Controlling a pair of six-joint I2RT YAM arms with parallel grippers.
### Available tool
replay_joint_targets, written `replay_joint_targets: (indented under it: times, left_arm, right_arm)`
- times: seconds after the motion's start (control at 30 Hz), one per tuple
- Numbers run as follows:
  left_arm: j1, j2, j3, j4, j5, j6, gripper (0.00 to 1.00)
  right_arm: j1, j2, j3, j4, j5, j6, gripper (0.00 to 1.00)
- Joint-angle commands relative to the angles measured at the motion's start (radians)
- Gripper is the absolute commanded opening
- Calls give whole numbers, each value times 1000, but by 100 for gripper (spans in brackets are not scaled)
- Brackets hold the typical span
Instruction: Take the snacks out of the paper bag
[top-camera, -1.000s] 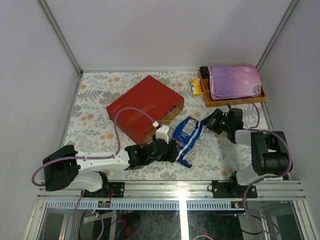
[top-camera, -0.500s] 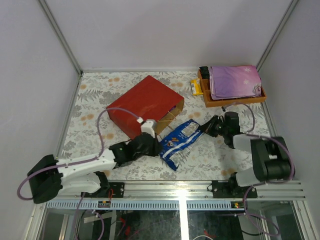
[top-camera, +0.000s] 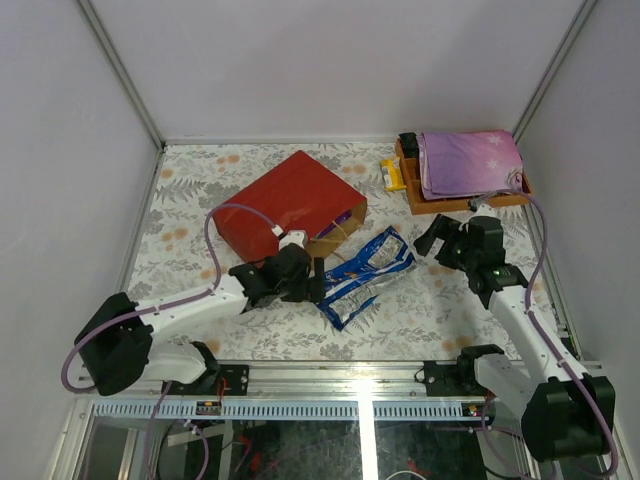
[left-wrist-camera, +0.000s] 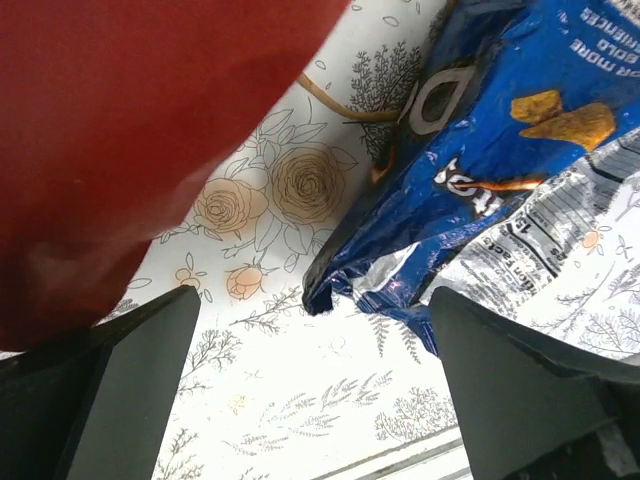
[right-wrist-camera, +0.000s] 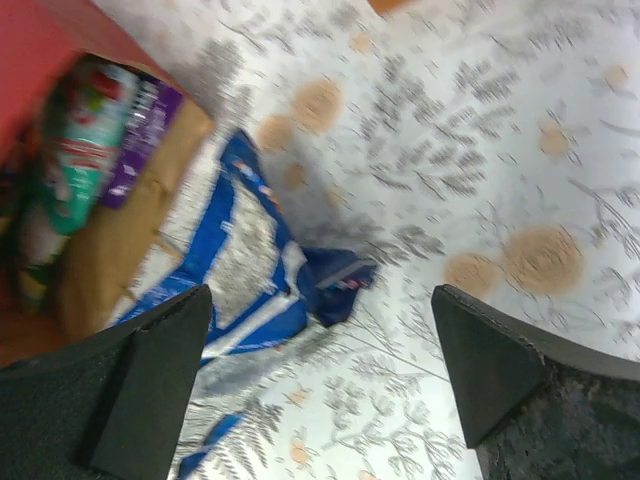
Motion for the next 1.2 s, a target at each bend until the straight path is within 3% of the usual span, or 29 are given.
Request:
replay_joint_targets:
  times: [0.0, 0.1, 0.17, 0.27, 0.37, 0.5, 0.57, 0.8, 1.0, 1.17]
  left_arm:
    - [7, -52, 84, -86, -42, 44, 100]
    - [-14, -130, 116, -94, -14, 46, 99]
    - [-55, -143, 136, -97, 8, 45, 90]
    - [-135, -85, 131, -68, 49, 14, 79]
    - [-195, -24, 63, -4, 28, -36, 77]
    - [-196, -68, -96, 121, 4, -103, 78]
    - [-194, -118, -148, 155, -6, -116, 78]
    - [-170, -266, -319, 344, 34, -127, 82]
    - [-106, -246, -376, 511, 112, -79, 86]
    - [-61, -184, -416, 639, 156, -75, 83]
  right_arm:
    - [-1, 2, -10, -70, 81, -79, 96]
    - [-1, 6, -33, 7, 0, -100, 71]
    - [-1, 41, -34, 34, -39, -89, 64]
    - [2, 133, -59, 142, -86, -68, 73]
    - [-1, 217, -128, 356, -138, -9, 79]
    - [-13, 318, -192, 623, -171, 64, 79]
    - [-37, 381, -185, 700, -230, 90, 79]
    - [-129, 602, -248, 1237, -472, 290, 78]
    - [-192, 887, -285, 1740, -577, 534, 77]
    - [-202, 1001, -270, 1818, -581, 565, 72]
